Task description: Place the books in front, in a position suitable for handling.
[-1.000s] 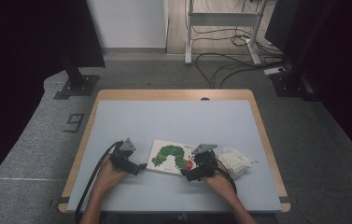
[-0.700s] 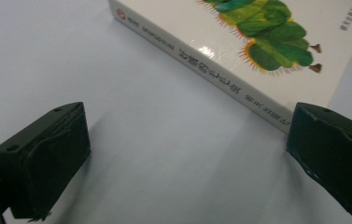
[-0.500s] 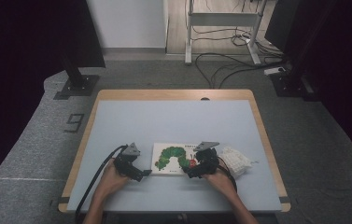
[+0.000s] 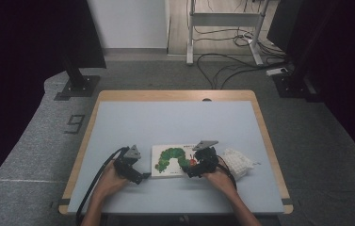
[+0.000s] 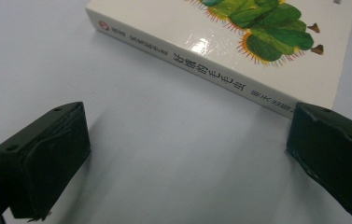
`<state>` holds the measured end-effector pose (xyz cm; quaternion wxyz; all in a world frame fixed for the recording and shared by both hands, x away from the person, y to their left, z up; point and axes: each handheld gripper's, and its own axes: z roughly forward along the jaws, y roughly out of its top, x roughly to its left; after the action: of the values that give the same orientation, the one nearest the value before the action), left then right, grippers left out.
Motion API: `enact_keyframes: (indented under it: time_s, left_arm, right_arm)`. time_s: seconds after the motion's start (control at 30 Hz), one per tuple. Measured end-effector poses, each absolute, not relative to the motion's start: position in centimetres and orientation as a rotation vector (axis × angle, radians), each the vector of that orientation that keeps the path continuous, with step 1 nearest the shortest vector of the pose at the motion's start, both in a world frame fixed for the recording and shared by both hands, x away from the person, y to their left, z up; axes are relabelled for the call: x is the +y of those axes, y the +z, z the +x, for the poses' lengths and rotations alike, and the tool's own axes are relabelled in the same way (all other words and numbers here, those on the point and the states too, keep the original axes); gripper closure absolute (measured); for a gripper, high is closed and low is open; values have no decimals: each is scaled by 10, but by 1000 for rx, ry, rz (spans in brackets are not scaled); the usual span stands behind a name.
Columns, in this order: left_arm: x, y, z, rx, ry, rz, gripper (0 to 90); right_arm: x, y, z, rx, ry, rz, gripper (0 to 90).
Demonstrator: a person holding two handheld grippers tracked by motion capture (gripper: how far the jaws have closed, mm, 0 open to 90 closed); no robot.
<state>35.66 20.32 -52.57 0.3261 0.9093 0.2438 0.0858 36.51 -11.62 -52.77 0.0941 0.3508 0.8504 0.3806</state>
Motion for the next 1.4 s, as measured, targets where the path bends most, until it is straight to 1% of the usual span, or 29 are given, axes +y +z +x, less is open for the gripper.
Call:
enact_keyframes:
  time_s: [0.43,0.63,0.93,1.07,1.4]
  left_arm:
    - [204,-528,340,630,235,2362,0]
    - [201,-528,325,630,235,2362,0]
    - [198,-528,302,613,223,2365,0]
    - [198,-528,288,646,238,2356,0]
    - [198,-528,286,656,236,2350,0]
  right_arm:
    - [-102,-528,380,2544,1148,1006,0]
    - [-94,-529,385,2562,1174,963,0]
    - [-84,-530,381,2602,1206,902,0]
    - [-79,-529,376,2628,1205,868,0]
    - [-78,-530,374,2627,1213,854,0]
